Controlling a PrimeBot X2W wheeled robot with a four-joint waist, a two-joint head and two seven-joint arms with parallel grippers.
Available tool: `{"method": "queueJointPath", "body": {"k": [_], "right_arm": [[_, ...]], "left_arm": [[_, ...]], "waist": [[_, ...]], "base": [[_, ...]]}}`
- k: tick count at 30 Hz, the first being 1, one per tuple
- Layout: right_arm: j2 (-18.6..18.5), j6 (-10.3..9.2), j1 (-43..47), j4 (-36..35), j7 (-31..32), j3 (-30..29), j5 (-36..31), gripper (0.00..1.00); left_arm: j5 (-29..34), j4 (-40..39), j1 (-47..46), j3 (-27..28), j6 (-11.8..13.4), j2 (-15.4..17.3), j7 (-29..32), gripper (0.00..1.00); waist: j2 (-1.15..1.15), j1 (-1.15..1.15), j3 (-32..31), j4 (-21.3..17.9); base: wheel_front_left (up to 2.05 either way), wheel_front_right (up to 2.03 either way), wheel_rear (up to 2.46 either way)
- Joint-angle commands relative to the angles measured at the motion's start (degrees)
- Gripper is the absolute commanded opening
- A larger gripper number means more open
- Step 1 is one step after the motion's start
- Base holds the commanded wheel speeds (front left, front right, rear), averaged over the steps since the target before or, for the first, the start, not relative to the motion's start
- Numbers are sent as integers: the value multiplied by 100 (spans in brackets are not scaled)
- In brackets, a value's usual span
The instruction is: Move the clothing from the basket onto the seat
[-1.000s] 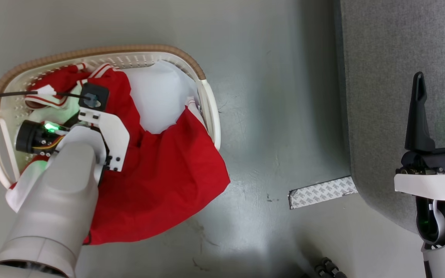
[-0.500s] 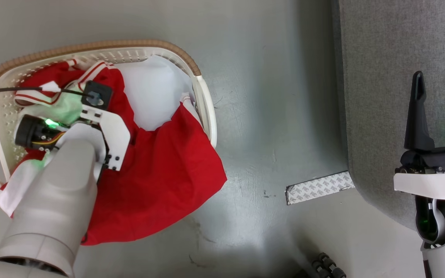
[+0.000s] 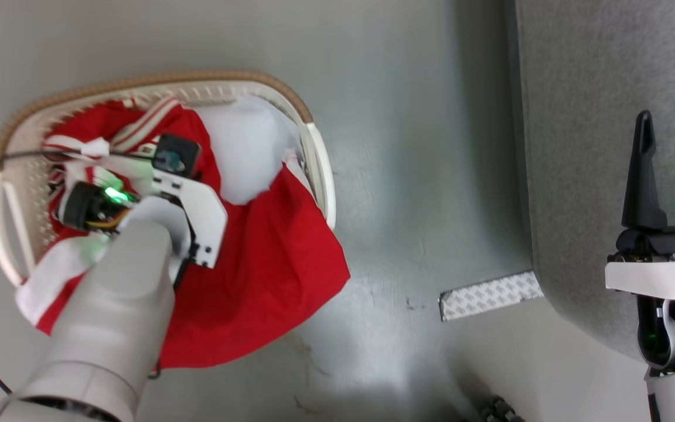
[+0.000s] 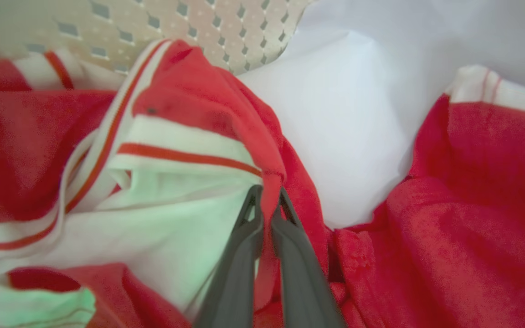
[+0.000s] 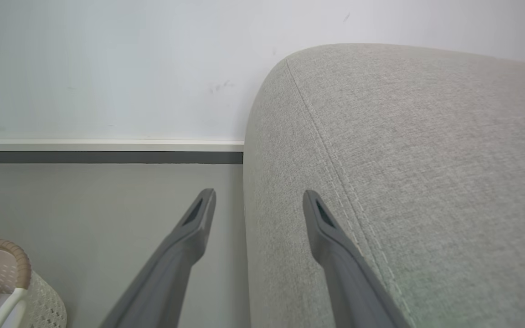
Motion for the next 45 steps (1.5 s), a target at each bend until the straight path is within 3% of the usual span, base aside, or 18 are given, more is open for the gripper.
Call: {"method": "queueJointPath", "body": {"k": [1,11,21,29,45], "right_arm": [[6,-14,61,38,-1,-43,-42,100],[5,-14,520,313,0,-333,-250,100],[3,-14,1168,529,0,-522,-472,100],[3,-14,1591,634,0,-505,-503,100],[3,-14,1677,647,1,-385,-433,100]], "left_arm": [[-98,-4,142,42,-57,-15,-112,0],[-610,-158,781,150,-465,-354,-675,0],[-1229,-770,1484,166,-608,-473,-999,0],[-1877,-2079,2240,322,-622,-474,-920,0],[-1922,-5319,3241,473,137,183,306,0]], "waist": [[0,0,-229,79],[0,0,-1473,452],[0,0,-2644,804],[0,0,-3394,905],[0,0,-3450,720]], "base": [[0,0,0],[0,0,0],[0,0,0],[0,0,0],[0,0,0]]}}
